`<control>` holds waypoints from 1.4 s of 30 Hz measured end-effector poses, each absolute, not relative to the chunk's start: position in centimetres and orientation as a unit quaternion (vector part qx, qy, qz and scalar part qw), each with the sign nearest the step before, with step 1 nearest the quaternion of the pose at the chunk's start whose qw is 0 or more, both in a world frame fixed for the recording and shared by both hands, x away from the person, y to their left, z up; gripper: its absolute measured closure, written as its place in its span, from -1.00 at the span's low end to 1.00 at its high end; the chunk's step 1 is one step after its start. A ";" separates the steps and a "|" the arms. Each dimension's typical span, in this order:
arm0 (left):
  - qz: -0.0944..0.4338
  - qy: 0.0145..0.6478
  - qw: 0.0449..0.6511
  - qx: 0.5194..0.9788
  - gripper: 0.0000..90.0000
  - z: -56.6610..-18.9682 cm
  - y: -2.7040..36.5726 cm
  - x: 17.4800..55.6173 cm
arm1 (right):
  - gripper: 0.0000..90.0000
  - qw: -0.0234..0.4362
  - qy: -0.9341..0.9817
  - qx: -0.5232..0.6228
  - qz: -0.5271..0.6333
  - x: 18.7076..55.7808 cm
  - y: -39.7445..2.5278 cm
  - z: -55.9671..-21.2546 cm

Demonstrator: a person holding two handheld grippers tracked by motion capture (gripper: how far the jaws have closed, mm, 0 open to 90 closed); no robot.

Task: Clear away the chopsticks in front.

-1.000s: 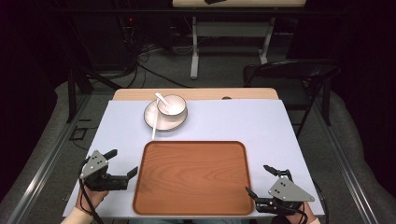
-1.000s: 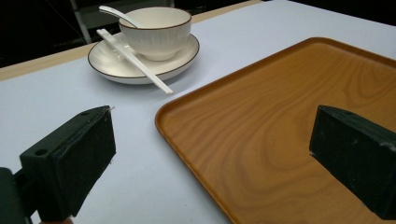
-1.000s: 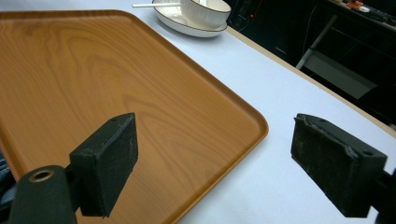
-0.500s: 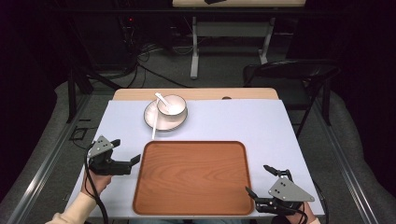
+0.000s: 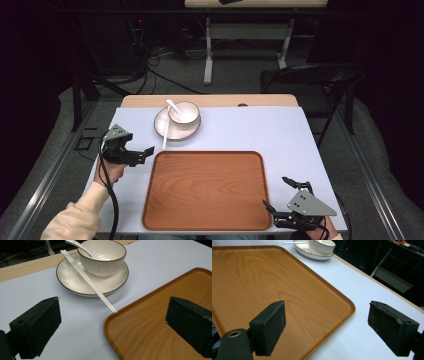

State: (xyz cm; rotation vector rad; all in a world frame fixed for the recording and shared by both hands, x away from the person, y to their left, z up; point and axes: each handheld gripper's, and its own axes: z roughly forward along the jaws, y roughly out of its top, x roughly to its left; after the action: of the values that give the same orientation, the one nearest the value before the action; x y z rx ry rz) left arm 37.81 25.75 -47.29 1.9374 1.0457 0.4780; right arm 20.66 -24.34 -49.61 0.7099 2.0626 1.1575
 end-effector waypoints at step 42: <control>0.190 0.490 0.307 0.793 -0.16 -48.2 22.4 51.6 | -0.68 0.328 0.789 0.271 0.444 20.7 -24.4 -49.6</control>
State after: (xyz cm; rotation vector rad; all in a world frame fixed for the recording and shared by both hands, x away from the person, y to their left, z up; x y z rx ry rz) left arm 51.55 22.42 -48.21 2.0978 1.2967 0.5027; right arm 20.68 -24.41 -49.62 0.7104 2.0644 1.1614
